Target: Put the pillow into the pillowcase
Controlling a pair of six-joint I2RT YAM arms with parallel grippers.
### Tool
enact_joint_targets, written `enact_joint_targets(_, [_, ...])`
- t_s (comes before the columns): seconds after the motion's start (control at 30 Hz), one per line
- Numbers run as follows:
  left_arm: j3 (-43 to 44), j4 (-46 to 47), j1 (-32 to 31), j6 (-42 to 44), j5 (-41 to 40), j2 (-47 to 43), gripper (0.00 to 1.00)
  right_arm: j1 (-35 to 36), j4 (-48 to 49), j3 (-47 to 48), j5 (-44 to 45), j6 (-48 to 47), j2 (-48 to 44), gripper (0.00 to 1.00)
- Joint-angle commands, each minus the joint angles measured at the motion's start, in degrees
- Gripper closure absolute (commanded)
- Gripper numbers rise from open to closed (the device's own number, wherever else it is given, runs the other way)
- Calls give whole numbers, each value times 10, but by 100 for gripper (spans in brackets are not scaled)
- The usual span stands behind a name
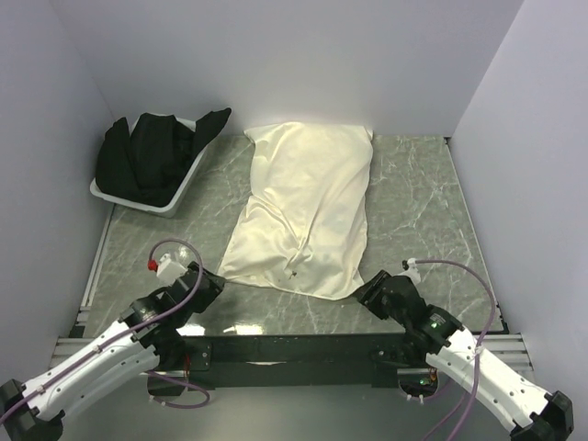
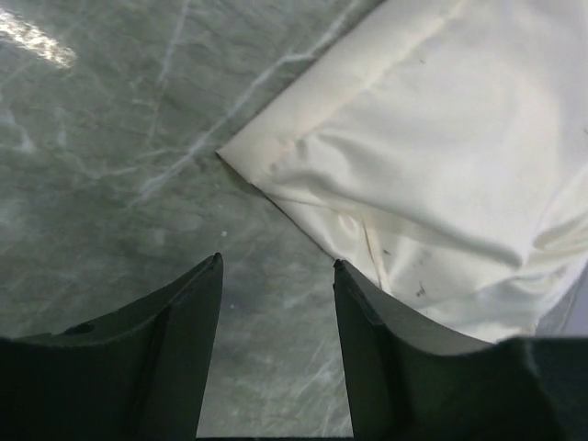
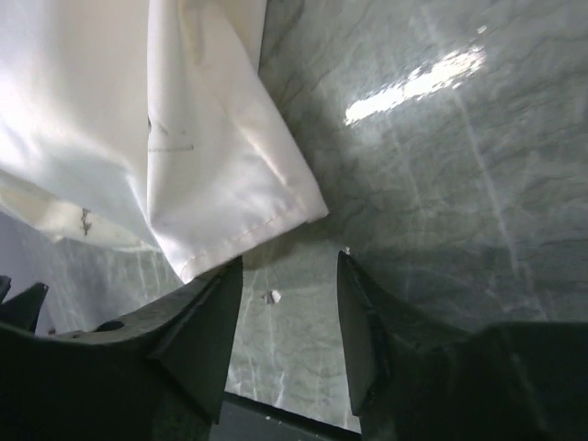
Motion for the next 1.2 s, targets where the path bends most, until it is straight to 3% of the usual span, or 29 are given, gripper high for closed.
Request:
enact_joint_targets(0.0, [-16,50,4,-55,-42,61,43,3,-38,29,65,14,2,45])
enact_joint_targets(0.17, [-11,137,18,-38,-53,215,42,2,-35,39,94,14,26,43])
enact_joint_targets(0.47, [-1,245,64,30,-52,318,43,1,72,54,126,-15,124,47])
enact_joint_targets(0.57, [2,277,78,54,-45,338,50,1,109,65,129,-30,175,51])
enact_joint_targets(0.63, [11,277,90,74,-43,347,67,0,105,89,142,-37,206,68])
enact_joint_targets(0.67, [26,271,93,84,-44,350,73,-2,78,102,146,-40,212,74])
enact_joint_targets(0.7, [35,264,101,93,-45,348,86,-4,61,116,155,-50,210,81])
enact_joint_targets(0.73, [52,246,105,112,-48,345,93,-5,44,143,157,-56,203,91])
enact_joint_targets(0.77, [60,238,108,122,-47,327,99,-4,13,157,159,-62,192,94])
enact_joint_targets(0.83, [87,216,122,151,-41,302,99,-8,-22,200,160,-80,145,100])
enact_joint_targets(0.97, [151,146,147,205,-33,217,99,-11,-121,275,148,-101,74,100])
enact_joint_targets(1.17, [272,56,173,257,-44,172,99,-13,-203,342,111,-103,22,100])
